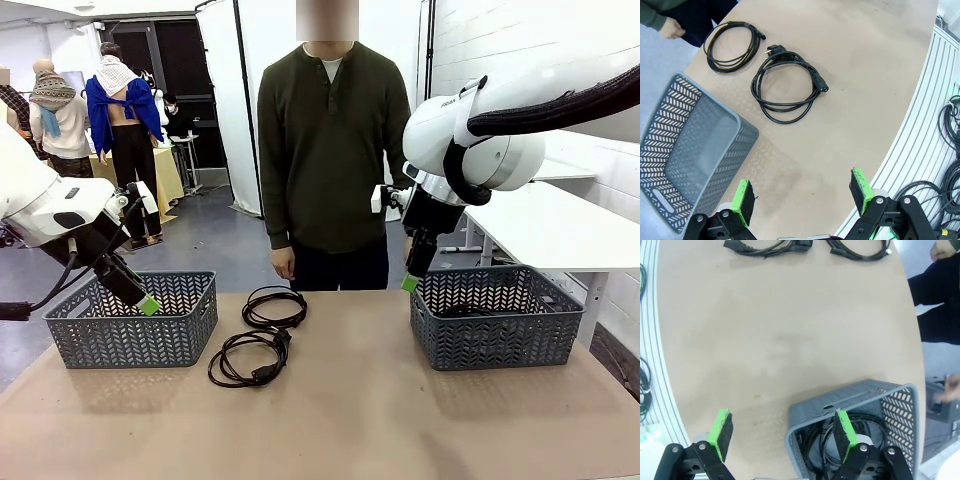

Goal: Organize the cables according to human instructions.
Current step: Pick up a bundle of cables and place it in the basket indicated by the human.

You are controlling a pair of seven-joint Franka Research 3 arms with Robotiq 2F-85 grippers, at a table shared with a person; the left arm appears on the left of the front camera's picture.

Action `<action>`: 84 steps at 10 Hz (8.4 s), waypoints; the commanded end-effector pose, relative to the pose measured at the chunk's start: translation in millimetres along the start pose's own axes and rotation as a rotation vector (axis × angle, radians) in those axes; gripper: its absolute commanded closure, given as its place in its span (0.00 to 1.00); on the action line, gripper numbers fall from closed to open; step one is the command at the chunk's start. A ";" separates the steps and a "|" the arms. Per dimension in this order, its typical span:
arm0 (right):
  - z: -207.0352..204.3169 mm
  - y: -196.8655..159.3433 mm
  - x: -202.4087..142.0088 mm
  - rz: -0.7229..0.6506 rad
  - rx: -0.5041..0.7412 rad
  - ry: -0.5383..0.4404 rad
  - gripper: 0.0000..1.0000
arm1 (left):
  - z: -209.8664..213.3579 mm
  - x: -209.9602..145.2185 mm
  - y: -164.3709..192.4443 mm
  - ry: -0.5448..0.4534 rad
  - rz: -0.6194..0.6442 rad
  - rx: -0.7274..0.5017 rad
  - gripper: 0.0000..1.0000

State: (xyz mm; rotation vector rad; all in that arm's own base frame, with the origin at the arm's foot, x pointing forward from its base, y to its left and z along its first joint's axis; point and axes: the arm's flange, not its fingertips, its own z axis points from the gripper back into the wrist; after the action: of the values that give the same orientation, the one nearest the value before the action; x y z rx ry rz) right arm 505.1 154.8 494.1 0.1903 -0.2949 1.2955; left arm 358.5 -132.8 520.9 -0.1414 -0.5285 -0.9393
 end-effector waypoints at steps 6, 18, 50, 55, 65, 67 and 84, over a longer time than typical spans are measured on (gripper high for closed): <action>0.6 0.1 0.4 0.000 0.004 0.003 0.00 | -1.3 -0.4 1.8 -0.007 -0.002 0.009 0.00; 0.0 0.0 0.0 0.000 0.000 0.000 0.00 | -1.3 -0.4 1.8 -0.007 -0.002 0.009 0.00; -59.3 69.2 162.0 -0.707 -0.136 0.204 0.00 | -1.3 -0.4 1.8 -0.007 -0.002 0.009 0.00; -89.7 71.3 195.5 -0.882 -0.172 0.159 0.00 | -1.3 -0.4 1.8 -0.007 -0.002 0.009 0.00; -111.1 80.4 209.0 -0.872 -0.123 0.123 0.00 | -1.3 -0.4 1.8 -0.007 -0.002 0.009 0.00; -111.1 80.4 209.0 -0.872 -0.123 0.123 0.00 | -1.3 -0.4 1.8 -0.007 -0.002 0.009 0.00; -216.4 67.0 226.8 -1.256 -0.242 0.182 0.00 | -1.3 -0.4 1.8 -0.007 -0.002 0.009 0.00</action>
State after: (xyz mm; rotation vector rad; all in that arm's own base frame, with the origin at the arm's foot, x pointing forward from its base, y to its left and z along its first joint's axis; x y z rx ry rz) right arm 512.7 435.0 362.7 0.0474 -0.0762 0.0573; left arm 358.4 -133.0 521.0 -0.1409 -0.5286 -0.9398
